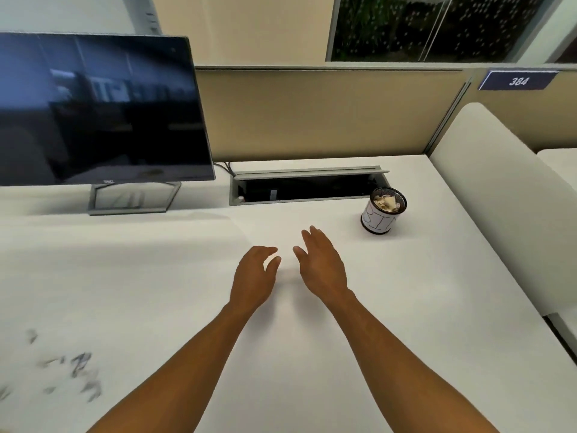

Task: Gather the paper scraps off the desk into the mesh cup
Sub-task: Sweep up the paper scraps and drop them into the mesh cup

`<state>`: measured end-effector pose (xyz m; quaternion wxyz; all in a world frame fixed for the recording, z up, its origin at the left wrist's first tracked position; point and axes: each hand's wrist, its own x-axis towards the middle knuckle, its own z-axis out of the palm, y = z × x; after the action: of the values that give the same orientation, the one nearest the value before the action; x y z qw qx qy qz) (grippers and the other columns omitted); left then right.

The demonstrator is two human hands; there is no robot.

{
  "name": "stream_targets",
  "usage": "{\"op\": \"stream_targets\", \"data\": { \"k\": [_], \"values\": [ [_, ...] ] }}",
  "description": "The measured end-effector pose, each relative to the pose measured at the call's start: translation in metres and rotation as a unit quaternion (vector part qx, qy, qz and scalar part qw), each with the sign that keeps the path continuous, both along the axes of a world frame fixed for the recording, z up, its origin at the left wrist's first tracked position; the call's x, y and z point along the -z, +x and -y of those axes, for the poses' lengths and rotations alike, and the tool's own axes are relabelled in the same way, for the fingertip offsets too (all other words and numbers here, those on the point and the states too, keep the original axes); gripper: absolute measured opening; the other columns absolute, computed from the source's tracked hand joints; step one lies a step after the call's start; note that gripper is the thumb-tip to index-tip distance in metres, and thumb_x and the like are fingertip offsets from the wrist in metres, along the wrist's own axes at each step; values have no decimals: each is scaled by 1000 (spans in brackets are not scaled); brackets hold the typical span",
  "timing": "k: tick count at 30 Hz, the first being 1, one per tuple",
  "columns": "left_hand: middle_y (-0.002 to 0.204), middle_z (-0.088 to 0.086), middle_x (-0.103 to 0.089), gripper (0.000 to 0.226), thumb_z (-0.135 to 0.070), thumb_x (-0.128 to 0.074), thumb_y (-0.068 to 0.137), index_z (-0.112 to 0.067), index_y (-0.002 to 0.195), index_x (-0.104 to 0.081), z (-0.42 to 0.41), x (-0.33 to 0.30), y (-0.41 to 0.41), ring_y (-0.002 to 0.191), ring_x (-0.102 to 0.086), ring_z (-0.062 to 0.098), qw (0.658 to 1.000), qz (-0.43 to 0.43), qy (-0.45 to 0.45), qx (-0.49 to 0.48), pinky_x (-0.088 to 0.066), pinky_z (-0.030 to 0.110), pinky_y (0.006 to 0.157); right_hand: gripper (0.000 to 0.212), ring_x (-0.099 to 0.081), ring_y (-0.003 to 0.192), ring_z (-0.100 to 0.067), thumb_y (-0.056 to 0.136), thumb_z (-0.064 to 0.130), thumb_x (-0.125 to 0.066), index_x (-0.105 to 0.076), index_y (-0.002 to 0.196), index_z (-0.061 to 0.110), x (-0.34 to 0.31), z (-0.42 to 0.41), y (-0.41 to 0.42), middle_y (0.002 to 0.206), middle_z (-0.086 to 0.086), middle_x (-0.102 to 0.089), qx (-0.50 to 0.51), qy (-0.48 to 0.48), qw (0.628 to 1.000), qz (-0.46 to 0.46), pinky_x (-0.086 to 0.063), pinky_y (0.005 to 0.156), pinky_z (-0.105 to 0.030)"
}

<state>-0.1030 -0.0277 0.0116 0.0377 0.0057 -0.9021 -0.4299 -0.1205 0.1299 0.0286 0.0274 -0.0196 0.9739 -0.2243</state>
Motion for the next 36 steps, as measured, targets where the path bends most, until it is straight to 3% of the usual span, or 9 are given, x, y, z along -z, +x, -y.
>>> {"op": "stream_targets", "data": {
  "k": [7, 17, 20, 23, 28, 36],
  "values": [
    [149, 0, -42, 47, -36, -52, 97, -17, 140, -48, 87, 25, 70, 140, -33, 16, 996, 27, -83, -22, -25, 32, 116, 55, -4, 150, -17, 103, 42, -27, -22, 152, 17, 21, 64, 45, 163, -3, -10, -78, 24, 997, -7, -9, 119, -35],
    [153, 8, -35, 52, -32, -55, 96, -7, 140, -46, 211, 45, 152, 147, -19, 22, 979, 20, -188, -71, -4, 31, 119, 53, -1, 150, -18, 104, 37, -26, -19, 153, 17, 42, 162, 94, 163, -3, -7, -167, 54, 984, 21, -7, 120, -39],
    [152, 10, -36, 53, -36, -53, 96, -5, 139, -47, 240, 47, 177, 146, -18, 22, 973, 20, -211, -93, -6, 35, 120, 54, 0, 150, -17, 104, 39, -25, -18, 153, 18, 49, 189, 110, 163, -2, -6, -189, 54, 980, 31, -7, 120, -38],
    [148, 14, -42, 64, -51, -37, 95, -3, 135, -52, 266, 47, 202, 143, -27, 30, 968, 4, -225, -112, -20, 46, 117, 57, 2, 150, -15, 103, 42, -25, -15, 154, 19, 57, 215, 127, 163, -1, -3, -208, 52, 976, 42, -4, 121, -37],
    [151, 12, -37, 66, -51, -37, 93, -5, 139, -47, 313, 49, 236, 144, -24, 29, 956, 8, -253, -149, -13, 46, 118, 64, 5, 150, -14, 101, 50, -22, -7, 155, 18, 68, 261, 153, 163, 1, 1, -234, 61, 969, 51, 2, 121, -39],
    [160, 8, -17, 81, -64, -23, 91, -7, 148, -30, 376, 63, 267, 149, -7, 24, 945, 54, -245, -210, -10, 43, 120, 79, 20, 146, -10, 90, 66, 2, 6, 154, 18, 83, 328, 185, 162, 5, 12, -257, 96, 960, 52, 18, 115, -53]
  ]
}}
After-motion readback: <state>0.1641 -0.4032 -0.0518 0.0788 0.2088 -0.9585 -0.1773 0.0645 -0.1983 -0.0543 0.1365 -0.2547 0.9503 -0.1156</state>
